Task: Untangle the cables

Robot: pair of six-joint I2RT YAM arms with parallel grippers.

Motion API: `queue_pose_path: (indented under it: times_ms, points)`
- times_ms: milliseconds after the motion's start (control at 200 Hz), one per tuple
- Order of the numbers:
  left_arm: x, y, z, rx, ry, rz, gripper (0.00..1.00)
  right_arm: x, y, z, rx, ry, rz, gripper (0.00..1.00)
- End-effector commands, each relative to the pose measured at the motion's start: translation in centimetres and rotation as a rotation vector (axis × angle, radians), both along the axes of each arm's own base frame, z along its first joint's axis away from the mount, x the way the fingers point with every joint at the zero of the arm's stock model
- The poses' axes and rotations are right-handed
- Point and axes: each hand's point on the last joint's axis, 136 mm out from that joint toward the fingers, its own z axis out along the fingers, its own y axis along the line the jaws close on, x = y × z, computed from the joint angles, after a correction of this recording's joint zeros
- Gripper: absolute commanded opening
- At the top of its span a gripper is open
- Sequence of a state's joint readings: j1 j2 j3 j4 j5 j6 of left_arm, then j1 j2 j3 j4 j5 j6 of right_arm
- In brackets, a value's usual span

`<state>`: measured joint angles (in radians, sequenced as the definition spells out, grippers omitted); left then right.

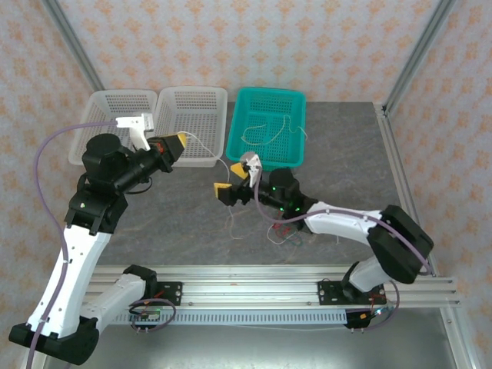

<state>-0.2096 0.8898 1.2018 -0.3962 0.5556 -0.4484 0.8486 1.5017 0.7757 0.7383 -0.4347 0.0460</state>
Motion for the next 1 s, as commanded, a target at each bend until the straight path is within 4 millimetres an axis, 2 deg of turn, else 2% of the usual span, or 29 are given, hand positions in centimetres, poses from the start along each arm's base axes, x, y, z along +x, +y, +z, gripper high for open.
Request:
queue_pose_path:
  times_ms: [0,135,270,320,380,435,490,591,686,796,926,996]
  points:
    - [-0.3,0.4,0.5,0.008,-0.02,0.025,0.0,0.8,1.5,2.2,0.084,-0.055,0.011,0.77]
    - [-0.2,1.1,-0.2,0.043,-0.006,0.059,0.0,1.6,2.1,0.6,0.07,0.011,-0.002,0.37]
    - [0.0,3.5,-1.5,0.119,0.037,0.195,0.0,1.4,1.7,-1.6,0.002,0.074,-0.013,0.11]
    - [0.2,4.4,-2.5,0.151,0.054,0.244,0.0,1.3,1.2,-1.8,0.003,0.072,-0.026,0.0]
    - [0.6,5.0,-3.9,0.19,0.073,0.274,0.0,1.3,0.4,-1.0,0.028,0.058,-0.058,0.0]
    - [0.9,4.8,-5.2,0.213,0.085,0.255,0.01,1.4,-0.2,0.5,0.05,0.035,-0.083,0.0]
    - [1.1,3.9,-6.4,0.209,0.089,0.209,0.1,1.6,-0.7,2.2,0.052,0.015,-0.109,0.0]
    - [1.2,2.8,-7.5,0.183,0.087,0.153,0.36,2.2,-1.8,5.2,0.003,-0.019,-0.164,0.0]
    - [0.8,2.5,-7.4,0.186,0.064,0.129,0.51,3.2,-3.2,8.1,-0.03,-0.049,-0.219,0.0]
    - [-0.2,2.1,-6.3,0.191,0.002,0.087,0.55,5.0,-5.7,12.0,-0.003,-0.092,-0.313,0.0]
    - [-1.9,0.6,-4.7,0.177,-0.096,-0.02,0.68,7.6,-9.0,16.8,0.066,-0.153,-0.434,0.0]
    - [-2.9,-0.2,-4.5,0.178,-0.121,-0.08,0.73,9.0,-10.5,19.3,0.098,-0.188,-0.493,0.0]
